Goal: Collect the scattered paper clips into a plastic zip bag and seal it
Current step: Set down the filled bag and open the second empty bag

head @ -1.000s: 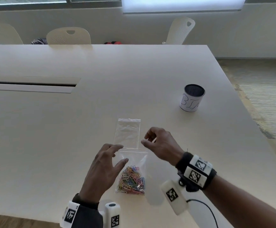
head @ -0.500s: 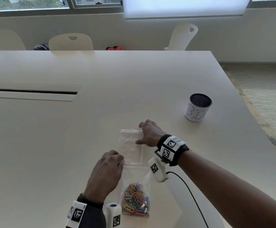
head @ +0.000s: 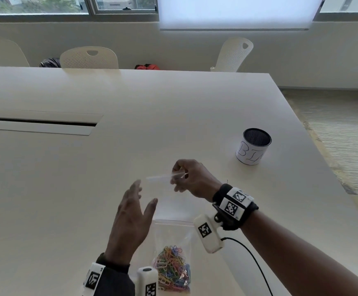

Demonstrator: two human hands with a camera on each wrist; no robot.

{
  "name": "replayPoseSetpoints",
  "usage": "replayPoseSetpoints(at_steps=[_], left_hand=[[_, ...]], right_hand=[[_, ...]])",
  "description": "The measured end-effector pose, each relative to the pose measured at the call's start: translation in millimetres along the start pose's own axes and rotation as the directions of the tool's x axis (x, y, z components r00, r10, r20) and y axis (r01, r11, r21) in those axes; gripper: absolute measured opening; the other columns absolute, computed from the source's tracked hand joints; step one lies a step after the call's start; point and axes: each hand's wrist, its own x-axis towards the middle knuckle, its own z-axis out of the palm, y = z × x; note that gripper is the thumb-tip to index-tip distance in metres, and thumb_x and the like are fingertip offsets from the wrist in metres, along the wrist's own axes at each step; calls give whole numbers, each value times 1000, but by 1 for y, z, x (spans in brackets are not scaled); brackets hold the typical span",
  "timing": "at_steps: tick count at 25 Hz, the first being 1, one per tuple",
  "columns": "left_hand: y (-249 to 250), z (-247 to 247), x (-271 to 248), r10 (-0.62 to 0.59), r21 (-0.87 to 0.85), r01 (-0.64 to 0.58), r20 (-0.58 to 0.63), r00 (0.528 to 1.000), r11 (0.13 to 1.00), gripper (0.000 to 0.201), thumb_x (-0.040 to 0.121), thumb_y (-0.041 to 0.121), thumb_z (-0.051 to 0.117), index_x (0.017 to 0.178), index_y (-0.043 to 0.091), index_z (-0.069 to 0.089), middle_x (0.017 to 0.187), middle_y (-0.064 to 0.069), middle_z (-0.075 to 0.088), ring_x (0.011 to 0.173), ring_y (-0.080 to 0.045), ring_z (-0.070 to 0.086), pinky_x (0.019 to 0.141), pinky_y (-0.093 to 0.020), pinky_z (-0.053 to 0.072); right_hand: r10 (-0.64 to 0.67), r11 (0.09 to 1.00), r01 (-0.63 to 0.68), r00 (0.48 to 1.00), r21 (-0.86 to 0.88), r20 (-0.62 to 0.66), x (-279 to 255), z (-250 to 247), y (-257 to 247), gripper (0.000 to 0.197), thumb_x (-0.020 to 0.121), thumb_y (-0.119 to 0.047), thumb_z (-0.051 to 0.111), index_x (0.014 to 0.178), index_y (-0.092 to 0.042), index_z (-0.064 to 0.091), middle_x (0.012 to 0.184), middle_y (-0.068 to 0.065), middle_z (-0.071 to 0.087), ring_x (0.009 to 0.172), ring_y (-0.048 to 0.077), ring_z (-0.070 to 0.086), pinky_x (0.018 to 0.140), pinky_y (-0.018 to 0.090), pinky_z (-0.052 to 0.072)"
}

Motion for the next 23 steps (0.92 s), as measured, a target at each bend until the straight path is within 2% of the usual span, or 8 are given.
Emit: replayPoseSetpoints(at_steps=[2,4,7,9,13,17,19,23], left_hand=[[9,-2,2,-55,-150,51,-22,998,987,72,101,39,63,162,19,30,144,1,58,125,-15,61,103,-36,52],[20,-5,4,-82,-298,79,3,997,951,59,102,36,65,155,22,44,128,7,70,110,-11,69,94,-32,56],[36,-6,2,-89,-553,91,30,996,828,17,99,18,71,115,17,76,90,-4,81,80,-14,75,78,-33,61],[48,-7,-2,-81,-662,94,50,995,743,9,98,12,71,101,11,79,84,-11,79,72,-21,72,68,-32,60],[68,-4,-9,-111,-772,189,153,982,607,26,108,19,56,107,0,72,93,-22,80,73,-30,76,64,-33,64],[78,1,-16,-73,-840,327,329,942,434,48,108,42,47,117,-1,67,104,-26,79,91,-36,79,78,-43,65],[80,7,-19,-26,-845,279,301,953,456,33,102,24,64,122,-2,65,107,-25,79,91,-32,80,77,-36,66],[90,20,-22,17,-871,211,244,970,443,27,97,-1,68,124,0,62,100,-23,80,86,-28,81,77,-31,65]], right_hand=[[-72,991,71,997,116,1,-16,-10,-9,7,96,-4,70,95,-6,64,96,19,77,80,36,78,71,42,63],[-127,971,126,992,204,-11,-32,-22,-17,7,96,-4,72,98,-3,66,98,21,77,77,35,77,71,41,62],[-145,931,157,988,330,-60,-52,-38,-18,10,96,-3,73,105,-2,69,100,19,79,78,29,76,75,45,62],[-128,915,143,990,376,-65,-65,-45,-12,17,97,-1,71,113,-4,71,105,15,80,83,31,77,78,44,63],[-123,901,172,982,398,-146,-86,-48,2,23,98,14,58,101,5,79,105,9,82,89,25,78,75,39,67],[-206,945,252,953,207,-221,-106,-50,9,37,92,20,55,92,-3,84,114,2,81,101,17,77,80,31,63],[-204,957,245,949,158,-239,-113,-50,10,41,92,19,52,97,-6,85,118,-1,80,101,11,76,78,21,59],[-80,900,188,958,394,-275,-125,-51,16,39,105,-2,43,127,-13,73,120,10,77,103,23,76,83,33,64]])
